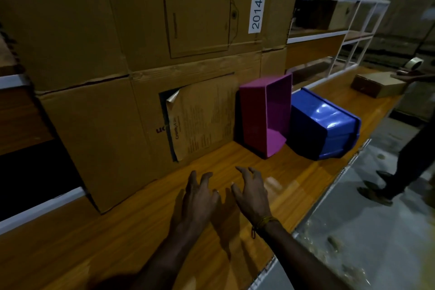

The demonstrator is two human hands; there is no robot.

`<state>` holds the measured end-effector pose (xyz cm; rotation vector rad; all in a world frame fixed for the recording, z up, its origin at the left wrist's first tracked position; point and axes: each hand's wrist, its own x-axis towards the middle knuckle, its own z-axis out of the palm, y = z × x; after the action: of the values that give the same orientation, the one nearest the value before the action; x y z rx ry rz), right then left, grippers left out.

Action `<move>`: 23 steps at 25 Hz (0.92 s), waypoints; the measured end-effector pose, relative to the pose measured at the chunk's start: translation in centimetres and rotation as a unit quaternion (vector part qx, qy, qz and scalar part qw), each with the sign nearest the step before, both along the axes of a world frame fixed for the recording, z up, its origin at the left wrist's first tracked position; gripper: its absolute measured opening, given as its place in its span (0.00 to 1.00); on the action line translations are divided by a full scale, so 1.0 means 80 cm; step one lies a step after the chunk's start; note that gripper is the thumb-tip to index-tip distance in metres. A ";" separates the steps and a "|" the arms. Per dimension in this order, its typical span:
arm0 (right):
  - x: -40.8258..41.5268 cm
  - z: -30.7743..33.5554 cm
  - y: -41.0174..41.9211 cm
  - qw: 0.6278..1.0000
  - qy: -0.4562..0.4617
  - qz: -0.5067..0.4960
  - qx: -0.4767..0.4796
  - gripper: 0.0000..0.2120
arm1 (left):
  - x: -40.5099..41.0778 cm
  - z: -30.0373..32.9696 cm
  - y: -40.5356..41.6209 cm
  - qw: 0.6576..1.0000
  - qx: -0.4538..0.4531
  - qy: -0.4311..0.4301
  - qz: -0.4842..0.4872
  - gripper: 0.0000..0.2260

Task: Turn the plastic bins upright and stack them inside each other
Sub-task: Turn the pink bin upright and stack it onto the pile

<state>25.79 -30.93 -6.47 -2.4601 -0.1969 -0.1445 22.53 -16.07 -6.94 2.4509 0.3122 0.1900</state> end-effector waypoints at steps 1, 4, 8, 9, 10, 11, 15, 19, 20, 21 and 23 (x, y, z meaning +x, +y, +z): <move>0.014 0.004 -0.003 1.000 -0.005 -0.006 0.017 0.23 | 0.012 0.005 -0.003 1.000 0.002 -0.006 -0.002 0.24; 0.064 0.024 -0.012 0.998 -0.030 -0.021 0.059 0.24 | 0.054 0.021 -0.015 0.999 -0.015 -0.038 -0.015 0.24; 0.141 0.053 -0.024 0.994 -0.059 -0.028 0.084 0.26 | 0.108 0.044 -0.036 0.995 -0.036 -0.089 -0.005 0.24; 0.161 0.060 -0.028 0.994 -0.064 -0.026 0.084 0.26 | 0.123 0.050 -0.045 0.995 -0.035 -0.098 0.003 0.25; 0.180 0.067 -0.031 0.994 -0.071 -0.023 0.083 0.26 | 0.137 0.058 -0.054 0.994 -0.035 -0.105 0.009 0.25; 0.199 0.075 -0.035 0.993 -0.080 -0.019 0.081 0.26 | 0.151 0.066 -0.064 0.993 -0.035 -0.112 0.015 0.25; 0.273 0.105 -0.050 0.991 -0.098 -0.027 0.083 0.26 | 0.207 0.098 -0.104 0.989 -0.032 -0.144 0.030 0.24; 0.329 0.119 -0.056 0.986 -0.110 -0.055 0.113 0.26 | 0.241 0.114 -0.122 0.984 -0.041 -0.162 0.058 0.25; 0.341 0.120 -0.057 0.983 -0.118 -0.055 0.127 0.26 | 0.245 0.113 -0.124 0.984 -0.039 -0.162 0.065 0.25; 0.351 0.121 -0.057 0.980 -0.128 -0.051 0.145 0.26 | 0.248 0.112 -0.125 0.984 -0.034 -0.159 0.074 0.25; 0.367 0.122 -0.056 0.972 -0.140 -0.048 0.182 0.27 | 0.250 0.107 -0.123 0.985 -0.019 -0.149 0.090 0.24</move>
<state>55.11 -35.38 3.27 -2.0755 -0.1571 -0.5240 42.56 -25.94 1.60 2.3133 0.3989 0.6159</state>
